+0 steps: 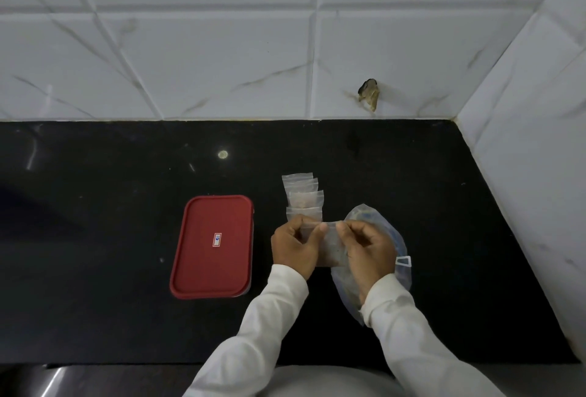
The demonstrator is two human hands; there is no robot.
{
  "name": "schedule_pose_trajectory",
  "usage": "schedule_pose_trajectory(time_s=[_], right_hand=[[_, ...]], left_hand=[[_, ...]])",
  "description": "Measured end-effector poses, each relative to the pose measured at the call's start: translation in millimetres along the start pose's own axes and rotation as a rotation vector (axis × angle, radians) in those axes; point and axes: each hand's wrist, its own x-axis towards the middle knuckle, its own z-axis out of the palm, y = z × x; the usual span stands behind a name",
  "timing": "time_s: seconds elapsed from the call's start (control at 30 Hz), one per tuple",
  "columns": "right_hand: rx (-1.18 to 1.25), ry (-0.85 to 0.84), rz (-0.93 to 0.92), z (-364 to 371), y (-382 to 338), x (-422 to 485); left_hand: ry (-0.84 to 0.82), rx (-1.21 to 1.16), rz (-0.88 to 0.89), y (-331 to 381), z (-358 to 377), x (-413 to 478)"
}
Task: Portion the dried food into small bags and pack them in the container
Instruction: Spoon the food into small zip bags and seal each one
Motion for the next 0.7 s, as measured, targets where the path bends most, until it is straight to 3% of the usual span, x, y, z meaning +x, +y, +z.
schedule_pose_trajectory(time_s=[0.13, 0.4, 0.53, 0.7], right_hand=[[-0.099, -0.049, -0.008, -1.7, -2.3, 2.0], [-0.284, -0.132, -0.273, 4.7, 7.3, 17.1], [-0.535, -0.182, -0.378, 9.5, 12.6, 27.9], [-0.906, -0.319, -0.379, 13.0, 0.4, 40.5]], left_hand=[[0.004, 0.000, -0.040, -6.8, -4.4, -3.1], [0.210, -0.043, -0.115, -9.9, -15.3, 0.2], [0.206, 0.004, -0.131, -14.0, -17.8, 5.2], [0.216, 0.048, -0.190, -25.5, -14.8, 12.0]])
